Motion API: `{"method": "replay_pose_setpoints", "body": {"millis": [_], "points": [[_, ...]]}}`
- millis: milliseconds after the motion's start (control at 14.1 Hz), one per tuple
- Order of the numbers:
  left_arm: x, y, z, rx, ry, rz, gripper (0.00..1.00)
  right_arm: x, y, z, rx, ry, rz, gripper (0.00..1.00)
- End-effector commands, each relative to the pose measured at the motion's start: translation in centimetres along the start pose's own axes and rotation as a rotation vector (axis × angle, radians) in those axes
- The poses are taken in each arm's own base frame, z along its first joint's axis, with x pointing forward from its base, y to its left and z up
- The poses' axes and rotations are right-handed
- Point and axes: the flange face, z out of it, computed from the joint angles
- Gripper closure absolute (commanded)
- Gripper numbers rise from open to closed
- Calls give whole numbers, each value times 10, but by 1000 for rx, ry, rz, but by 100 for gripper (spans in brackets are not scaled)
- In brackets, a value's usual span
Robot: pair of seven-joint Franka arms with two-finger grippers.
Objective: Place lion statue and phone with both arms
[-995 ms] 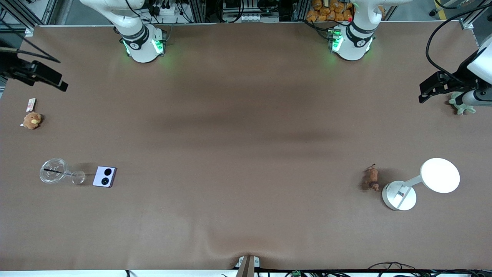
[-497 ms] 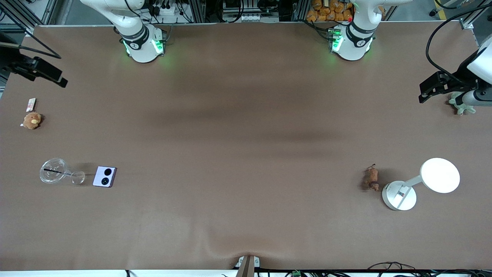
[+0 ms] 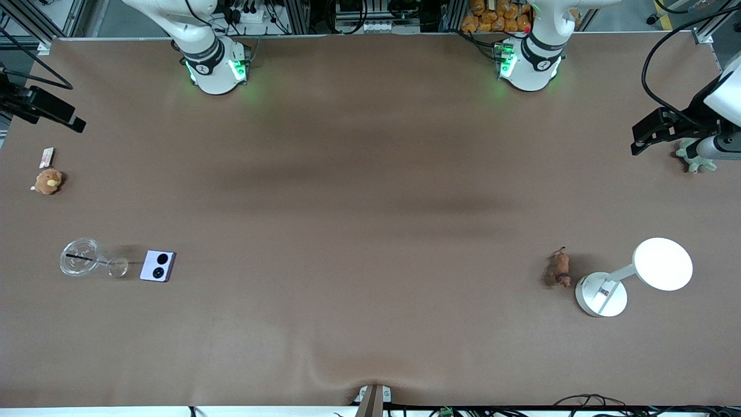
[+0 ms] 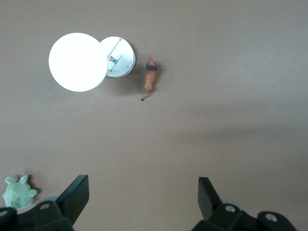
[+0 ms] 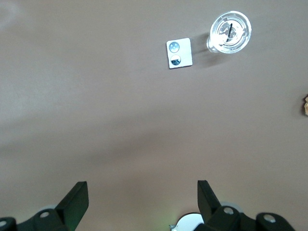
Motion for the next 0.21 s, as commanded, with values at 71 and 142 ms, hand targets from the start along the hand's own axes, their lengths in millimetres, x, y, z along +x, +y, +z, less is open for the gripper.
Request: {"method": "replay_pose_setpoints", "body": {"millis": [71,142], "points": [[0,1,-3,-12,-15,6,0,-4,-2,-4,8,10,-28,0],[0,2,-3,-13,-16,8,0,-3,-2,-3,10,8,-28,0]]}}
